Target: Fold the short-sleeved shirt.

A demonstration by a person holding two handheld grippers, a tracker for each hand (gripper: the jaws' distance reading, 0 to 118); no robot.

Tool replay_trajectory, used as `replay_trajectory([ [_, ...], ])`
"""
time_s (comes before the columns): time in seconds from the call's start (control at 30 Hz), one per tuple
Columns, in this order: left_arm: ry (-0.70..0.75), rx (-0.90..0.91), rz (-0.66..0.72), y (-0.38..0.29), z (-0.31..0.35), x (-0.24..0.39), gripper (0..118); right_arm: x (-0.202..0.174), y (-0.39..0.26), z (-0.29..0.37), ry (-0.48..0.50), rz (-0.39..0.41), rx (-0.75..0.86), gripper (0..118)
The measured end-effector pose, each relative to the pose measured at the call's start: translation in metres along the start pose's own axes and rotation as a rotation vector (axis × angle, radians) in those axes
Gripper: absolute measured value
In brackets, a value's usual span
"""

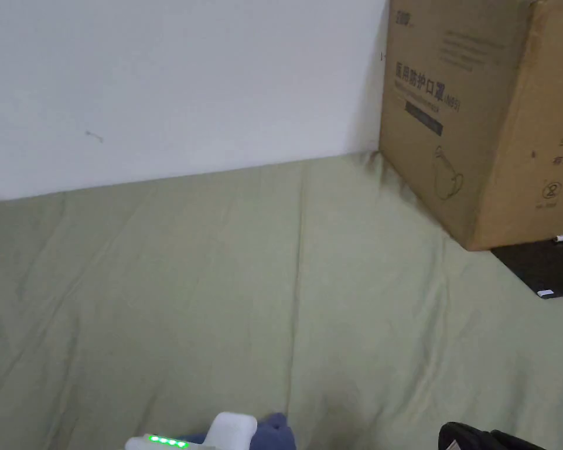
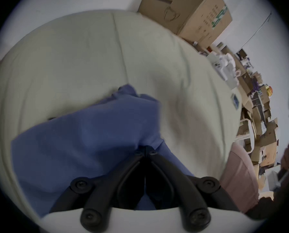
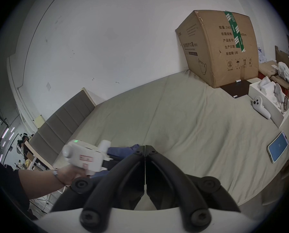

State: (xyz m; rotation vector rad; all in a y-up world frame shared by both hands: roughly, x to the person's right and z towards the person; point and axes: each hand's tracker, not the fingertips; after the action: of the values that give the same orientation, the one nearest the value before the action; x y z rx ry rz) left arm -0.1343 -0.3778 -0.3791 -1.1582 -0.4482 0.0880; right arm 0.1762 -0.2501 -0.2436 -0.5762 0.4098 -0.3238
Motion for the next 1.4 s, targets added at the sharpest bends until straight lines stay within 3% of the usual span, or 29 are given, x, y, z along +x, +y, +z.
replay_trajectory([
  [0.23,-0.295,0.150,0.228,-0.010,0.016,-0.020,2,-0.002,-0.004,-0.006,0.007,-0.017,-0.033,0],
  [0.33,-0.341,0.359,0.316,-0.021,0.068,-0.024,2,-0.011,0.003,-0.010,0.051,-0.034,-0.036,0],
  [0.4,-0.270,0.529,0.295,-0.028,0.117,-0.021,2,-0.021,0.015,-0.008,0.087,-0.009,-0.002,0],
  [0.5,-0.119,0.801,0.179,-0.044,0.203,-0.006,2,-0.041,0.041,0.001,0.092,0.107,0.144,0],
  [0.63,0.258,1.070,0.036,-0.076,0.277,0.024,2,-0.067,0.051,0.011,-0.047,0.294,0.478,0],
  [0.7,0.477,1.139,-0.031,-0.096,0.278,0.035,2,-0.071,0.040,0.010,-0.135,0.323,0.647,0],
  [0.77,0.664,1.177,-0.076,-0.119,0.270,0.041,1,-0.074,0.025,0.010,-0.305,0.312,0.772,0],
  [0.87,0.674,1.200,0.054,-0.138,0.267,0.037,0,-0.070,0.028,0.011,-0.278,0.221,0.679,0],
  [1.03,0.694,1.215,0.042,-0.140,0.270,0.030,0,-0.071,0.033,0.014,-0.306,0.307,0.665,0],
  [1.13,0.679,1.228,0.067,-0.139,0.273,0.026,0,-0.075,0.034,0.017,-0.260,0.303,0.670,0],
  [1.2,0.667,1.223,0.065,-0.139,0.276,0.024,0,-0.077,0.034,0.011,-0.159,0.319,0.585,0],
  [1.3,0.595,1.112,0.028,-0.135,0.279,0.007,0,-0.074,0.026,-0.031,0.063,0.240,0.204,0],
  [1.4,0.546,1.023,0.103,-0.138,0.276,-0.015,0,-0.056,-0.001,-0.109,0.249,0.026,-0.348,0],
])
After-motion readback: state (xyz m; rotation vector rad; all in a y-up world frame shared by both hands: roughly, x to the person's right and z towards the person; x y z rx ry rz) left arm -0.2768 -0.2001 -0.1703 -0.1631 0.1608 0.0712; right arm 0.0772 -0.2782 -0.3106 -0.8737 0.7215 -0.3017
